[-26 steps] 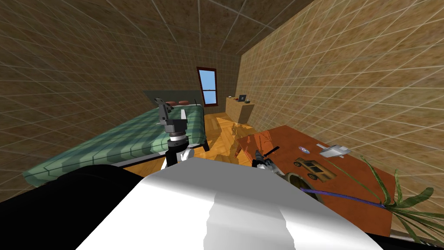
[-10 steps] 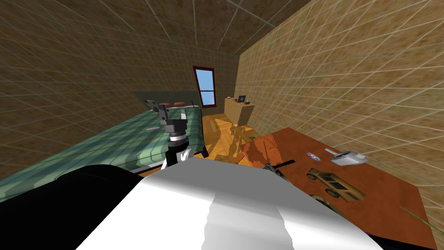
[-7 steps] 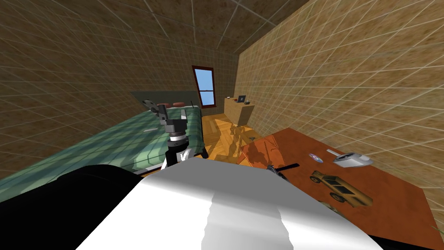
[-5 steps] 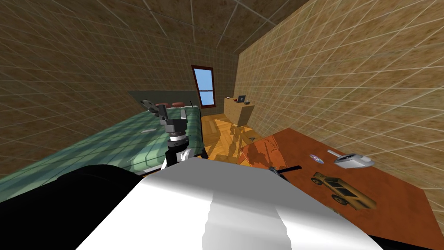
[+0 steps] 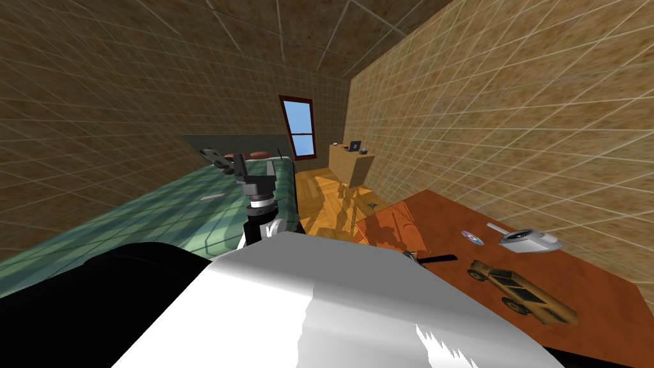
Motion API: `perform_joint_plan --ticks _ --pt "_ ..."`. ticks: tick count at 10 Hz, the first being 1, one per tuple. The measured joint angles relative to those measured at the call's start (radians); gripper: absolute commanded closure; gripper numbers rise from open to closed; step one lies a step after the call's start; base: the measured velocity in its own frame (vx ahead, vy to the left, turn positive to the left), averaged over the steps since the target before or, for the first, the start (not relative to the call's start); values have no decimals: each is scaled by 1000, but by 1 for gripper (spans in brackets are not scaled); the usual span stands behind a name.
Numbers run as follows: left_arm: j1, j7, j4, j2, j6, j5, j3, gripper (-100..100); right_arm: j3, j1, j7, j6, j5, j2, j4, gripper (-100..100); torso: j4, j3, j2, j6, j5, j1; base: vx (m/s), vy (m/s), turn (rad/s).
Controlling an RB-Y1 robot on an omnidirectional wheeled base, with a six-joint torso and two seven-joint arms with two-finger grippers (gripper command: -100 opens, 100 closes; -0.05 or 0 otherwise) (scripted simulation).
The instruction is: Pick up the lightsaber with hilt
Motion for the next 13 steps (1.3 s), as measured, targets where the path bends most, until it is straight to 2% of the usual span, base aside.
perform_joint_plan --ticks 2,5,6,7,8,12,13 --pt "0 0 0 0 0 0 0 0 -1 -10 -26 57 37 -4 48 -100 0 0 0 0 0 0 94 41 -29" --pt "0 0 0 0 0 0 0 0 -5 -17 -48 104 68 -18 89 -100 1 1 3 0 0 -1 49 14 -12" --pt "0 0 0 0 0 0 0 0 -5 -18 -50 106 69 -18 91 0 1 2 4 0 0 -2 5 1 1" --pt "0 0 0 0 0 0 0 0 -5 -18 -50 106 69 -18 91 -100 1 3 6 0 0 -2 0 0 0" --pt "0 0 0 0 0 0 0 0 -5 -18 -50 106 69 -18 91 100 1 4 6 0 -1 -2 0 0 0" --pt "0 0 0 0 0 0 0 0 -5 -18 -50 106 69 -18 91 100 1 4 7 0 -1 -2 0 0 0" --pt "0 0 0 0 0 0 0 0 -5 -18 -50 106 69 -18 91 0 1 4 7 0 -1 -2 0 0 0"
